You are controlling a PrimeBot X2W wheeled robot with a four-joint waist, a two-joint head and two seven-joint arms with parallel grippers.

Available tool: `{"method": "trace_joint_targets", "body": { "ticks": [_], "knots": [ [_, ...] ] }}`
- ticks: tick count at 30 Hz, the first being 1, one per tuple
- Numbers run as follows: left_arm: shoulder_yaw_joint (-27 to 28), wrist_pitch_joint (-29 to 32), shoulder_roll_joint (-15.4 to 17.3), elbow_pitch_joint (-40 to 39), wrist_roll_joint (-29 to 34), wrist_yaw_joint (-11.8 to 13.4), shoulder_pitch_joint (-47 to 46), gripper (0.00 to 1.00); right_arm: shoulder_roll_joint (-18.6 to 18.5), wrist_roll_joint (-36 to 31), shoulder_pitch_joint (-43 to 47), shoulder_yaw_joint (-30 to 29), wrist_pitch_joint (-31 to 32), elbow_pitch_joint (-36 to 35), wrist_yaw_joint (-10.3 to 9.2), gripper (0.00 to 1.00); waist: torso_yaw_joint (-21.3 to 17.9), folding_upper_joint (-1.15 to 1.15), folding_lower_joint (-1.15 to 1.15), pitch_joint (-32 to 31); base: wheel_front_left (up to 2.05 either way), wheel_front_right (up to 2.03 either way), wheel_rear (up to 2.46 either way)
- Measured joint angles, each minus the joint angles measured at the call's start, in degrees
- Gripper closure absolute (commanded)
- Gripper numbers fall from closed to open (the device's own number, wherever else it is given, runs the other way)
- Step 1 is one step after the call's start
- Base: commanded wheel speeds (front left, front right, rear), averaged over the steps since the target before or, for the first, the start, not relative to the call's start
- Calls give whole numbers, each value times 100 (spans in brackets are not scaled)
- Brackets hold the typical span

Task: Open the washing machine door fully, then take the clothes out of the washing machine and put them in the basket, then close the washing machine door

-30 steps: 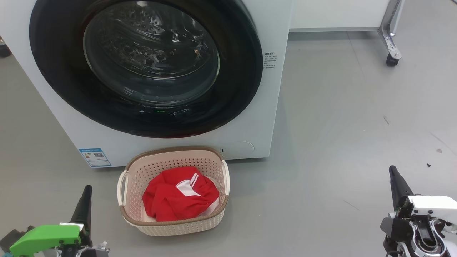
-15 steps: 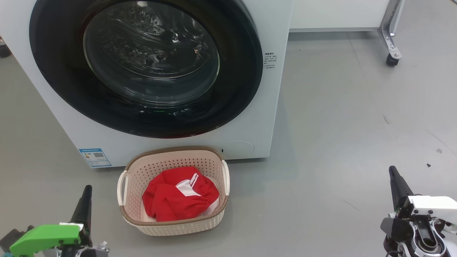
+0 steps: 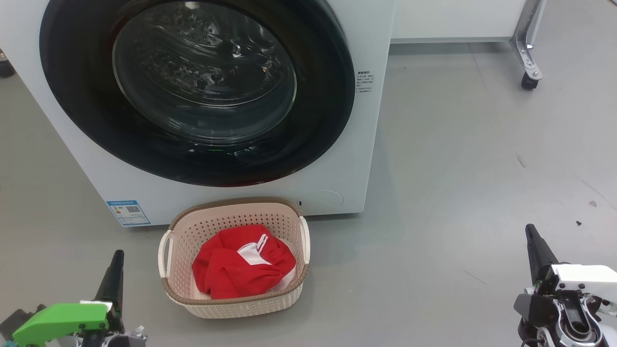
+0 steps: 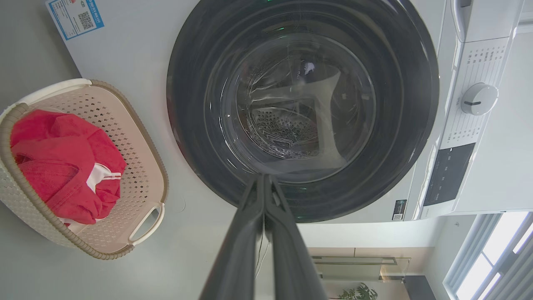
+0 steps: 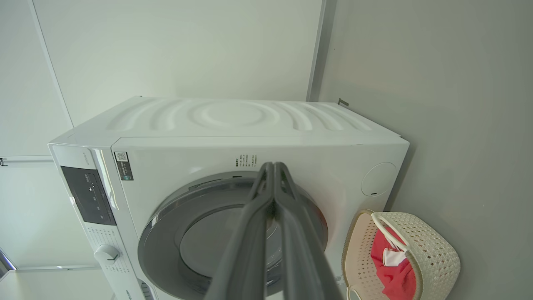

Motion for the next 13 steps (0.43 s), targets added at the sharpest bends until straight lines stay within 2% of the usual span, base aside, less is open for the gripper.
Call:
{"method": "trace_joint_targets", "body": {
  "ticks": [13],
  "knots": [
    [7,0,-1,1,0,0,-1,100,2,0,-1,-5,1,10,1,100,0,0,0,0,0,0,0]
  ]
}}
